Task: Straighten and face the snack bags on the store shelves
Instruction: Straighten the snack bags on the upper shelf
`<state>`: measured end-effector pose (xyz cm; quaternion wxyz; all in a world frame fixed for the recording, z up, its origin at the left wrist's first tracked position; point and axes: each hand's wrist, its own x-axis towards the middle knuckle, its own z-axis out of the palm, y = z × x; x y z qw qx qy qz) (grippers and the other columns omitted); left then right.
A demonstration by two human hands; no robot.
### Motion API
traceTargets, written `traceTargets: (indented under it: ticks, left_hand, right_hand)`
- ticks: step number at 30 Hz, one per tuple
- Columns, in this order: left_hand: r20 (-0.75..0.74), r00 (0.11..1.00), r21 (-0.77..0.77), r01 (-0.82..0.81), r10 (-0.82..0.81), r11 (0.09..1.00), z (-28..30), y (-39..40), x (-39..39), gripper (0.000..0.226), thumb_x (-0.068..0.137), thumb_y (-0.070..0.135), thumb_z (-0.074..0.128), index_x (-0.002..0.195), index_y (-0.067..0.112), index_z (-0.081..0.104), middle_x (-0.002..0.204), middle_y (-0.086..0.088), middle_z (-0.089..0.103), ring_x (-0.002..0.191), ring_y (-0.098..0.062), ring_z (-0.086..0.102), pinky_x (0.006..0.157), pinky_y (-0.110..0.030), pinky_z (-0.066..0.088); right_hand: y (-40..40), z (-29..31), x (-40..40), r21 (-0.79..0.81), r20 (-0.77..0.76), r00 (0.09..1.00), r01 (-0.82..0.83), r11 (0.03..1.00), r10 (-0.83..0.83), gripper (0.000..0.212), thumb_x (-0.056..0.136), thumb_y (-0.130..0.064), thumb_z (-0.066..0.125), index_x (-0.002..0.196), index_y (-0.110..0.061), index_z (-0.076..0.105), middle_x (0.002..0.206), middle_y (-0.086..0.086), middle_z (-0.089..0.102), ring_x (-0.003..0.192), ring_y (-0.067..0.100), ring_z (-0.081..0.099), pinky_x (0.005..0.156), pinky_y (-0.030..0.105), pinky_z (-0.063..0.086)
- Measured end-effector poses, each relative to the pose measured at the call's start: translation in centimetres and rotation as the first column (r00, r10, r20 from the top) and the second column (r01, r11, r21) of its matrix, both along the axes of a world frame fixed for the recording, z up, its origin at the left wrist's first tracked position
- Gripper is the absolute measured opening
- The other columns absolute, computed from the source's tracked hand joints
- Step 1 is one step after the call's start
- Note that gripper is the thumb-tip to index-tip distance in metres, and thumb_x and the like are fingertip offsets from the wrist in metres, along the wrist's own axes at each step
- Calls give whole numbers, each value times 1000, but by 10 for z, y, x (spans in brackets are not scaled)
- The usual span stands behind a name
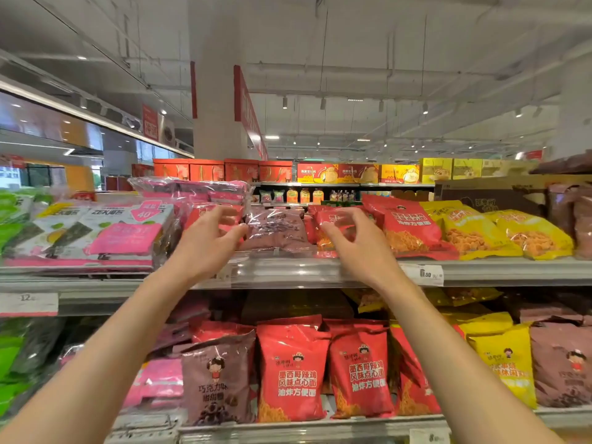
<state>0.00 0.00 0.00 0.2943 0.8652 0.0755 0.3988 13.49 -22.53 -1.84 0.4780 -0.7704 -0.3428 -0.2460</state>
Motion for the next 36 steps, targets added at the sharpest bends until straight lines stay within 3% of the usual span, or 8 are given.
traceTargets:
  ticks: [8, 14, 17, 20, 23, 26, 31, 36]
  left_hand:
    - [-261, 958, 92, -96, 117, 991, 5, 6, 35, 41, 107, 42, 47, 135, 16, 60, 124, -4, 68, 107, -21, 62, 98, -40, 51]
    - [-221, 968, 93, -99, 117, 991, -1, 7, 42, 41, 106, 42, 50, 133, 16, 65, 121, -3, 71, 107, -23, 65, 98, -43, 54]
    - [-159, 985, 32, -62, 66, 998, -5, 10, 43, 35, 104, 38, 55, 130, 17, 65, 124, -1, 71, 110, -19, 64, 97, -36, 52]
    - [-56, 998, -29, -17, 15, 999, -7, 10, 42, 35, 101, 35, 61, 132, 18, 63, 126, 3, 69, 108, -14, 63, 93, -29, 49]
    - [82, 995, -105, 58, -49, 993, -5, 8, 37, 39, 99, 36, 66, 135, 22, 62, 126, 8, 67, 100, -4, 64, 76, -19, 50]
    - [173, 977, -125, 144, -121, 982, -5, 2, 29, 40, 97, 35, 67, 136, 25, 60, 126, 13, 66, 91, 3, 67, 62, -10, 52]
    - [232, 956, -75, 200, -178, 977, -15, -15, 8, 40, 95, 39, 70, 133, 34, 60, 120, 23, 65, 98, 13, 62, 70, -6, 50]
    - [221, 936, -86, 298, -273, 951, -46, -40, -9, 32, 95, 42, 67, 126, 46, 59, 117, 32, 64, 105, 7, 63, 78, -4, 47]
  right_hand:
    - [55, 17, 15, -433, 157, 975, 212, 876, -158, 52, 104, -55, 41, 121, -14, 68, 124, 6, 66, 127, 30, 49, 110, 49, 40]
    - [65, 12, 20, -421, 66, 985, 174, 890, -162, 53, 105, -56, 36, 131, -16, 60, 129, 5, 66, 132, 28, 48, 116, 51, 31]
    - [62, 14, 18, -339, 2, 994, 103, 935, -109, 52, 103, -54, 46, 140, -18, 53, 128, -2, 66, 125, 23, 57, 114, 52, 37]
    - [59, 16, 16, -127, -103, 994, -49, 991, 36, 37, 101, -45, 58, 130, -23, 56, 108, -15, 63, 105, 10, 64, 101, 43, 52]
    - [57, 20, 12, 31, -107, 985, -130, 991, 132, 31, 99, -42, 63, 125, -28, 55, 104, -22, 58, 96, -7, 56, 83, 22, 50]
    - [52, 24, 5, 170, -142, 963, -206, 964, 231, 27, 97, -48, 65, 117, -35, 52, 109, -20, 60, 97, -5, 60, 78, 20, 51]
    - [37, 17, -10, 333, -259, 894, -272, 903, 365, 44, 87, -58, 72, 114, -33, 49, 111, -3, 73, 88, 8, 76, 79, 37, 64]
    - [12, -16, -23, 462, -249, 862, -295, 837, 441, 41, 87, -46, 78, 114, -37, 50, 94, -20, 78, 81, 1, 75, 62, 14, 56]
